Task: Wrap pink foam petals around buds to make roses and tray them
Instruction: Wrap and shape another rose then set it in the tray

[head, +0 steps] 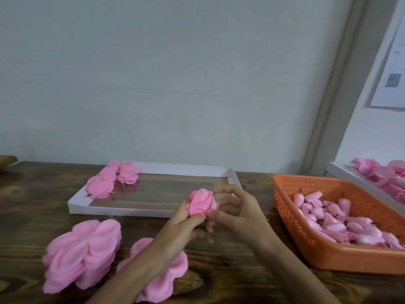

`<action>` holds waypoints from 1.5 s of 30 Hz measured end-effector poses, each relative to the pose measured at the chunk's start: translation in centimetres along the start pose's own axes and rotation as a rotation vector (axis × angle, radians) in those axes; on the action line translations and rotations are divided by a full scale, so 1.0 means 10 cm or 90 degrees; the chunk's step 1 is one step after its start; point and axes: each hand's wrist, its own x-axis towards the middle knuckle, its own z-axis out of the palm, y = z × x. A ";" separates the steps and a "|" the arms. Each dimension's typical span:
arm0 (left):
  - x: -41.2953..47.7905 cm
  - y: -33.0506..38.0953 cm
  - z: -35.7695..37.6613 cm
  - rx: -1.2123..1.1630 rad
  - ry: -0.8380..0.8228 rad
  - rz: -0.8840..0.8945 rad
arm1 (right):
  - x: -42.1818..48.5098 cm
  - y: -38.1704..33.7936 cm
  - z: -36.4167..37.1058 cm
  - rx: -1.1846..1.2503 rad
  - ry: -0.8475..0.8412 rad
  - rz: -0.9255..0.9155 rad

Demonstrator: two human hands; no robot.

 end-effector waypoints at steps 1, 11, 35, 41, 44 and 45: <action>-0.01 0.00 0.00 -0.004 0.001 0.001 | 0.00 0.01 0.00 0.002 -0.002 -0.003; -0.03 0.05 0.03 0.059 0.004 0.006 | 0.02 0.04 -0.01 0.037 -0.072 -0.048; -0.12 0.06 0.11 0.178 0.037 -0.013 | 0.01 0.04 -0.08 -0.179 -0.132 -0.248; -0.10 0.09 0.11 -0.038 0.014 -0.042 | 0.03 0.08 -0.10 -0.078 -0.113 -0.190; -0.10 0.10 0.11 -0.150 -0.038 -0.028 | 0.04 0.05 -0.14 -0.034 -0.083 -0.159; -0.10 0.11 0.11 -0.169 -0.053 -0.026 | 0.05 0.04 -0.16 -0.024 -0.065 -0.155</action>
